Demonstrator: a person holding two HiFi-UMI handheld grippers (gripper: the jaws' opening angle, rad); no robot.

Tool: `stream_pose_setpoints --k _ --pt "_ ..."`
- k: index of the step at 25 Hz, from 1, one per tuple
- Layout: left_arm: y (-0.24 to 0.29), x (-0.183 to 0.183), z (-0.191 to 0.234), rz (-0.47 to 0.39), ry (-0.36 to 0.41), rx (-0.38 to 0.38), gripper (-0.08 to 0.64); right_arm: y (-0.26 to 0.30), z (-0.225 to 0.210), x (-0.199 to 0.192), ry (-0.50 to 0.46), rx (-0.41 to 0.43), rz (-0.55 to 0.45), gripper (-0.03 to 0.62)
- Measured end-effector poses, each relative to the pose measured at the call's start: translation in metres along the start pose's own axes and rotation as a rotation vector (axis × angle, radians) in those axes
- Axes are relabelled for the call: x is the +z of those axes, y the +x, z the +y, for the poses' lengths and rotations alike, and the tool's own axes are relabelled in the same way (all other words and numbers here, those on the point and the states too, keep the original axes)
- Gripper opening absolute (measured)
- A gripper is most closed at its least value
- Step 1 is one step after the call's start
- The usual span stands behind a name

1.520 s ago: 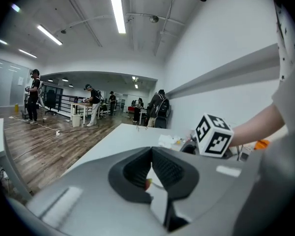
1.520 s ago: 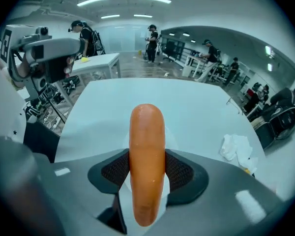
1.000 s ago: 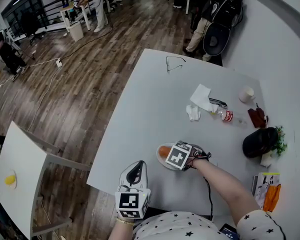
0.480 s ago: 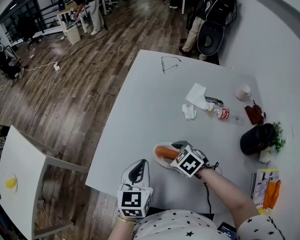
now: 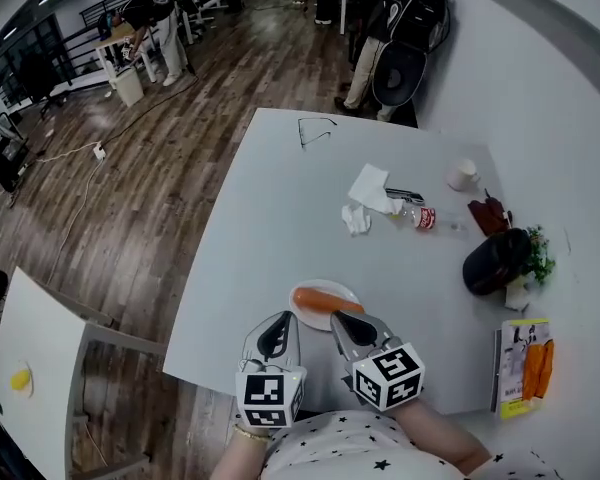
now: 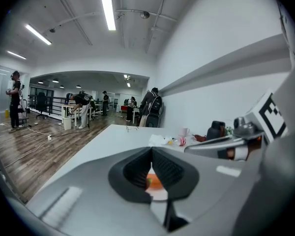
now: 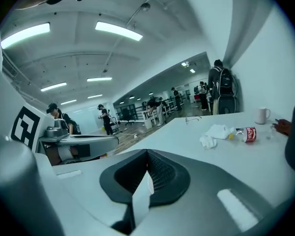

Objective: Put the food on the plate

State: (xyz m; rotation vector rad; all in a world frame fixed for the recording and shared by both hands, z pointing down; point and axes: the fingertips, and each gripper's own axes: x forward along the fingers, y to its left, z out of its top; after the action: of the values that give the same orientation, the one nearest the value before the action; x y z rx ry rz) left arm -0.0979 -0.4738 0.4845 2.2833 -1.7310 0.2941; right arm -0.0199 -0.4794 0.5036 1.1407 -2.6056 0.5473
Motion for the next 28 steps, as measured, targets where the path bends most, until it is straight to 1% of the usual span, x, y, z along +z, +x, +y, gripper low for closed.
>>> stream_pose_setpoints --k 1,7,14,28 --pt "0.0 0.001 -0.001 -0.002 0.001 -0.002 0.008 -0.003 0.001 0.0 0.004 -0.01 -0.011 0.0" --pt "-0.004 0.004 -0.006 -0.01 0.007 -0.01 0.008 -0.008 0.011 0.011 -0.036 -0.01 -0.039 -0.002" --pt "-0.008 0.009 -0.006 -0.019 -0.006 -0.015 0.008 -0.007 0.006 0.022 -0.026 -0.032 -0.048 -0.002" --pt "-0.007 0.007 -0.007 -0.007 -0.022 -0.02 0.008 -0.008 0.01 0.02 -0.031 -0.024 -0.04 -0.002"
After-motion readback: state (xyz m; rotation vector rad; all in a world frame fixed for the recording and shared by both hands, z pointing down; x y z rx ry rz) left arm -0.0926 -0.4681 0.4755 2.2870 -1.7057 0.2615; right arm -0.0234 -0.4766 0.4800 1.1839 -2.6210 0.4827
